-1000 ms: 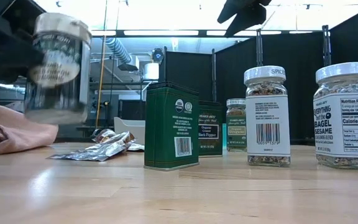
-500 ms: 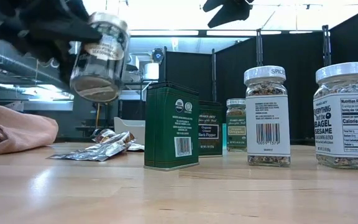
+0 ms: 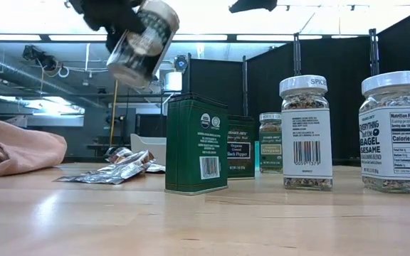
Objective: Sort spices by type
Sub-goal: Put the gold spice bottle into the transparent bin
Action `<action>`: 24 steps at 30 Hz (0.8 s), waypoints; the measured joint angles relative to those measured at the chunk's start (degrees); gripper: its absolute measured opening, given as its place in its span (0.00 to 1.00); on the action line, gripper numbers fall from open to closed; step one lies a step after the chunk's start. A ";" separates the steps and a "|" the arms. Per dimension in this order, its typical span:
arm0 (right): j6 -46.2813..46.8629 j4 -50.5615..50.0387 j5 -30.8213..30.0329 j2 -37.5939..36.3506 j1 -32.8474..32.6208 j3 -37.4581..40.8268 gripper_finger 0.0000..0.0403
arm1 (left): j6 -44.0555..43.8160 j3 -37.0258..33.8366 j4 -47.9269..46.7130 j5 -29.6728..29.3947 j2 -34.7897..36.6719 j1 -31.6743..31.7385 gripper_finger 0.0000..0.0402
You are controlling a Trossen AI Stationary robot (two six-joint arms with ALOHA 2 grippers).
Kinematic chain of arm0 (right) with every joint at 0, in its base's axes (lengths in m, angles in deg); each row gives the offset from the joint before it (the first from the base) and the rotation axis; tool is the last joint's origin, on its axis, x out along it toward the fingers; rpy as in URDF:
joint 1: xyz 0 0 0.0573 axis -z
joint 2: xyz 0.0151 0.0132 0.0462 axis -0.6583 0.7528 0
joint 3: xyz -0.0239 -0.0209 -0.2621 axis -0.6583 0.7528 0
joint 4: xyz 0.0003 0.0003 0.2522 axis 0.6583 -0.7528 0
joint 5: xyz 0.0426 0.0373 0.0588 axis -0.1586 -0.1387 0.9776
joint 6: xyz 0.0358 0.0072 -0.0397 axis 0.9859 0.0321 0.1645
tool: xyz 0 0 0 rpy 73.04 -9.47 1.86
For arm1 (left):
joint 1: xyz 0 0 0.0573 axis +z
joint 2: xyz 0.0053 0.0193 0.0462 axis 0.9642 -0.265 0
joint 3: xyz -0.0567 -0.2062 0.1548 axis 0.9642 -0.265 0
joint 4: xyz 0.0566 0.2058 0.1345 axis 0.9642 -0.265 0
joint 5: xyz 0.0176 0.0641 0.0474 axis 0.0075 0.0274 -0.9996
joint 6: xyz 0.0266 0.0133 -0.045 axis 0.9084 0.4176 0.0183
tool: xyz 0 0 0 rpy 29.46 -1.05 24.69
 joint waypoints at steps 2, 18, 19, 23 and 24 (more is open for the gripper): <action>-0.53 1.25 1.43 1.02 0.26 -0.67 0.84 | 1.70 1.23 -2.18 0.56 -0.04 1.61 0.68; -10.52 -5.09 4.46 15.81 0.57 -19.76 0.84 | 6.16 7.87 -10.18 -0.45 -0.13 8.04 0.69; -10.65 -5.03 4.73 16.36 0.59 -20.21 0.84 | 6.55 7.87 -10.00 -0.86 -0.11 8.04 0.69; -10.70 -3.62 7.03 19.05 0.69 -20.44 0.84 | 6.80 7.87 -10.17 -1.47 -0.11 8.02 0.69; -10.72 -3.76 7.20 19.59 0.68 -20.42 0.84 | 6.80 7.87 -10.12 -1.48 -0.11 8.02 0.69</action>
